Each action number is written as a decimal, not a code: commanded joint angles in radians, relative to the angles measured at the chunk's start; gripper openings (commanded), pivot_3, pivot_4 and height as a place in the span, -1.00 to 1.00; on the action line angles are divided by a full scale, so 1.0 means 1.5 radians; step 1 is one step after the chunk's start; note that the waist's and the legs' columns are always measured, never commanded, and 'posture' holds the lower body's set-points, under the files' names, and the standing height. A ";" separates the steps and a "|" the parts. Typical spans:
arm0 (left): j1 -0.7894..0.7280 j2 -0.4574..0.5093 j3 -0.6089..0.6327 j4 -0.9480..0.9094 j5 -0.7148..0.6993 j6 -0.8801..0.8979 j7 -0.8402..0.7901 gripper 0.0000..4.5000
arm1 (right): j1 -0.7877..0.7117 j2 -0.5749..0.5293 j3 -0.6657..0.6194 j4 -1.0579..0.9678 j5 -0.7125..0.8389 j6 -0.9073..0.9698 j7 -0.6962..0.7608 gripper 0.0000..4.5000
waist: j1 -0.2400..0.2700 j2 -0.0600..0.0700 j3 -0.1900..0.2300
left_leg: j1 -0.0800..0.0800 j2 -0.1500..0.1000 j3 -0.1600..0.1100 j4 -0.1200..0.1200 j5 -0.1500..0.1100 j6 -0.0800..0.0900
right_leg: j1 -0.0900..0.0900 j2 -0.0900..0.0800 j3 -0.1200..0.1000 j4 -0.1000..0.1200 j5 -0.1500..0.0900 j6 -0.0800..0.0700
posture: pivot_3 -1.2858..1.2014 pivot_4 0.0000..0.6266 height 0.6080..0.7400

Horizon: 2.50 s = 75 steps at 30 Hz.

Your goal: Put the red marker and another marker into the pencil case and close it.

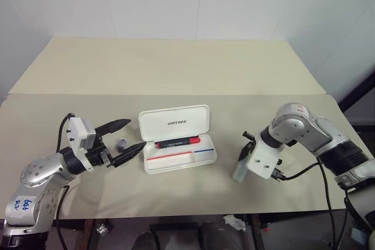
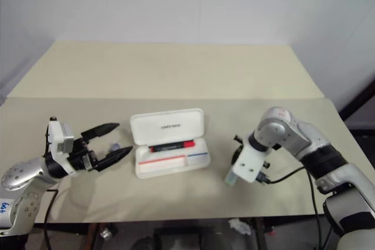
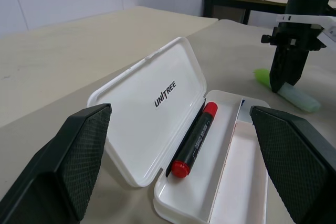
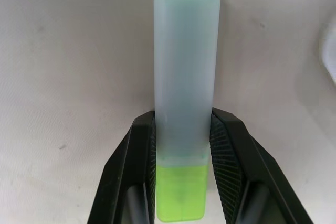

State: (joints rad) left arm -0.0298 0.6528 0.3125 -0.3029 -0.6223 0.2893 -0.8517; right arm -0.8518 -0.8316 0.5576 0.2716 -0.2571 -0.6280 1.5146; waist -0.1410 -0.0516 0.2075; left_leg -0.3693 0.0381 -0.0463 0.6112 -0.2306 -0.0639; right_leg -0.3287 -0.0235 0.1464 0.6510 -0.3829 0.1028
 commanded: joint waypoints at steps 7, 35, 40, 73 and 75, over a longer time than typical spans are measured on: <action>-0.008 -0.004 0.008 -0.015 -0.003 -0.013 -0.001 1.00 | -0.009 0.006 -0.071 -0.153 0.146 0.295 0.031 -0.52 | 0.029 0.008 0.005 | -0.014 -0.002 -0.004 -0.001 -0.002 -0.001 | -0.014 -0.002 -0.004 0.001 0.004 0.012 | 0.03 -0.52 1.00; -0.037 -0.008 -0.016 0.012 0.005 -0.017 -0.017 1.00 | -0.185 0.055 0.057 -0.486 0.142 1.033 -0.011 -0.52 | 0.041 0.010 0.006 | -0.030 -0.004 -0.006 0.001 -0.002 -0.001 | -0.032 -0.004 -0.013 0.005 0.004 0.011 | 0.03 -0.52 1.00; -0.031 -0.003 -0.011 0.017 0.005 -0.020 -0.029 1.00 | -0.235 0.064 0.125 -0.490 0.144 1.044 0.006 -0.52 | 0.041 0.010 0.006 | -0.030 -0.004 -0.006 0.001 -0.002 -0.001 | -0.032 -0.005 -0.013 0.004 0.004 0.011 | 0.03 -0.52 1.00; 0.003 0.012 0.011 -0.013 -0.003 -0.009 -0.031 1.00 | -0.336 0.237 0.255 -0.388 0.217 1.243 -0.156 -0.52 | 0.038 0.011 0.006 | -0.035 -0.005 -0.010 0.002 -0.001 -0.002 | -0.036 -0.008 -0.024 0.007 0.004 0.010 | 0.03 -0.52 1.00; 0.002 0.012 0.010 -0.014 -0.002 -0.009 -0.029 1.00 | -0.344 0.250 0.253 -0.380 0.233 1.272 -0.164 -0.52 | 0.038 0.011 0.006 | -0.035 -0.005 -0.010 0.002 -0.001 -0.002 | -0.036 -0.008 -0.024 0.007 0.004 0.010 | 0.03 -0.52 1.00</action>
State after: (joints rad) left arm -0.0302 0.6618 0.3061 -0.2972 -0.6182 0.2829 -0.8966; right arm -1.3387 -0.4677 0.9455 -0.2908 0.0677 1.2481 1.2776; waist -0.0845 -0.0355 0.2170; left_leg -0.4219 0.0307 -0.0620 0.6140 -0.2321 -0.0672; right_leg -0.3833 -0.0353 0.1100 0.6619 -0.3773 0.1185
